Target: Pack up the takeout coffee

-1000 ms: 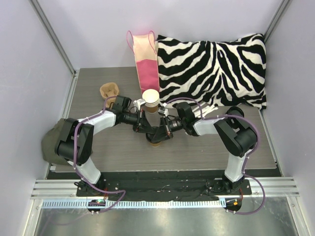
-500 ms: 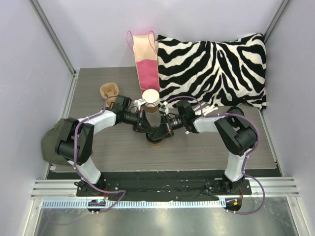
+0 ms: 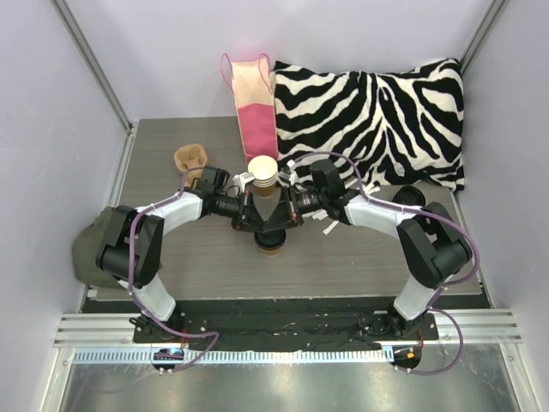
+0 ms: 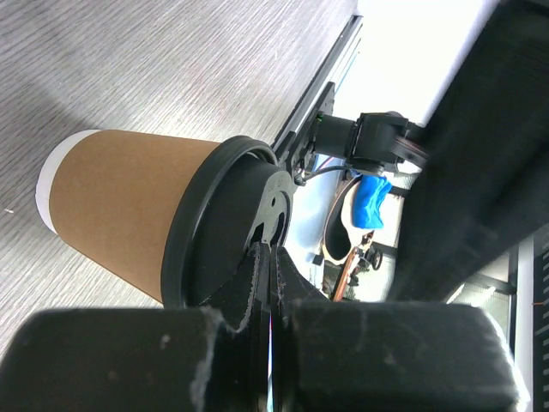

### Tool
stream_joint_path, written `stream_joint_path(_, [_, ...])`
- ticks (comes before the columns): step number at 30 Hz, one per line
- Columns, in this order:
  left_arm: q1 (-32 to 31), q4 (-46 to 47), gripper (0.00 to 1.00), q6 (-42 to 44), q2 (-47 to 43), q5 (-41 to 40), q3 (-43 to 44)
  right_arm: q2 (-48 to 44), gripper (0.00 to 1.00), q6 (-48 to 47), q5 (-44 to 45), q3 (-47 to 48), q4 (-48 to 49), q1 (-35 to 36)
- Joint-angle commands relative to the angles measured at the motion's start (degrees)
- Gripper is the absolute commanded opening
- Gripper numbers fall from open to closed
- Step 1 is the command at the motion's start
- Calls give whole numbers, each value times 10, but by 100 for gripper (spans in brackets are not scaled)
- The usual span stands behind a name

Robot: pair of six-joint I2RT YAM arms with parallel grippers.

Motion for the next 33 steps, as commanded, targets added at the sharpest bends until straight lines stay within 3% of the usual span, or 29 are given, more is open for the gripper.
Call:
stream_joint_path(1, [1,-38,0,27,24,-72,-9,-26,7,12,-2,23,23,16])
stream_joint_path(6, [1,-41,0,29,25,-74,-7,28,5,-36,34,-12,-20,22])
stream_joint_path(10, [1,-49,0,33,27,-79,-7,71,3,-171,82,-31,-99,33])
stream_joint_path(13, [2,-51,0,34,30,-80,-5,118,1,-202,101,-26,-164,31])
stream_joint_path(21, [3,-55,0,36,35,-80,0,49,2,-186,76,25,-189,25])
stream_joint_path(26, [3,-54,0,36,32,-78,1,-42,4,-110,72,36,-108,24])
stream_joint_path(33, [3,-51,0,35,28,-79,-3,-42,3,-114,94,43,-123,32])
